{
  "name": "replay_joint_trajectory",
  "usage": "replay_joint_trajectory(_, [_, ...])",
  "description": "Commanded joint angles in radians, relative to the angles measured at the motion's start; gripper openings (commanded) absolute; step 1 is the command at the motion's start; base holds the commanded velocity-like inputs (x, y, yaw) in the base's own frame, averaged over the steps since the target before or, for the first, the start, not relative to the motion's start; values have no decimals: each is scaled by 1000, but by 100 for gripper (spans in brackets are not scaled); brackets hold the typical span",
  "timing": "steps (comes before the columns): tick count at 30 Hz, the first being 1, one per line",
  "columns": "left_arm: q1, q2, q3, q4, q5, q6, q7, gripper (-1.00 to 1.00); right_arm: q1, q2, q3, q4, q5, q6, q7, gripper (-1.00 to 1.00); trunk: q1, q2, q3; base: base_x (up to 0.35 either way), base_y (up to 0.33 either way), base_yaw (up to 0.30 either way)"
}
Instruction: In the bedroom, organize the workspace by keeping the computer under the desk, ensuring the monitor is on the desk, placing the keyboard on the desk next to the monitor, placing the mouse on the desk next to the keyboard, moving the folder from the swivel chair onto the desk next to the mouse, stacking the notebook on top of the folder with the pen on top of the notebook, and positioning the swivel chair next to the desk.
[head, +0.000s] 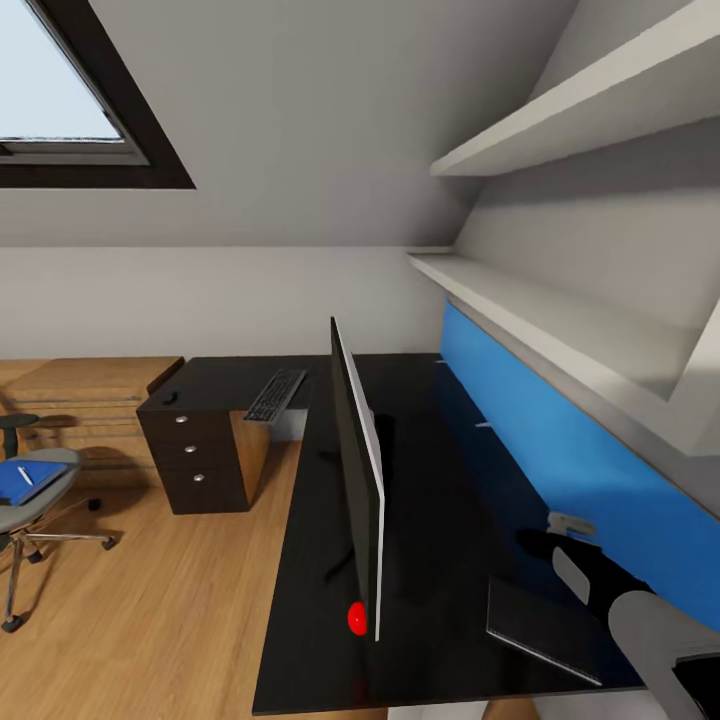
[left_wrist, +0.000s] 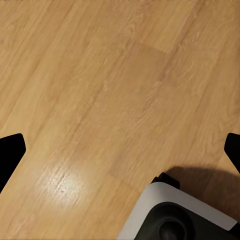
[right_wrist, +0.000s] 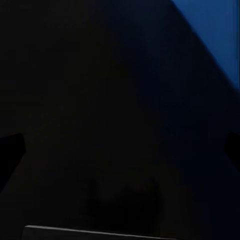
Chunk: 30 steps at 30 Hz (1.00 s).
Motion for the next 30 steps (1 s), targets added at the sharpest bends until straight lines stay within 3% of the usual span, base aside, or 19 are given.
replay_joint_trajectory(1, [-1,0,-7,0,0,-2,8,100,0,-7,1,-2,-10,6,-6,100,4,-8,-5,0,0,0])
replay_joint_trajectory(3, [-1,0,-7,0,0,-2,8,100,0,-13,-12,-2,-11,6,-6,100,12,-22,-11,0,0,0])
replay_joint_trajectory(4, [-1,0,-7,0,0,-9,8,100,0,-19,-51,-1,-12,9,-5,100,16,-29,-14,0,0,0])
replay_joint_trajectory(9, [-1,0,-7,0,0,-19,8,100,0,-21,-69,0,-12,13,-4,100,35,-64,-30,0,0,0])
replay_joint_trajectory(30, [-1,0,-7,0,1,-36,8,100,0,-23,-77,0,-11,21,-5,100,115,-211,-96,0,0,0])
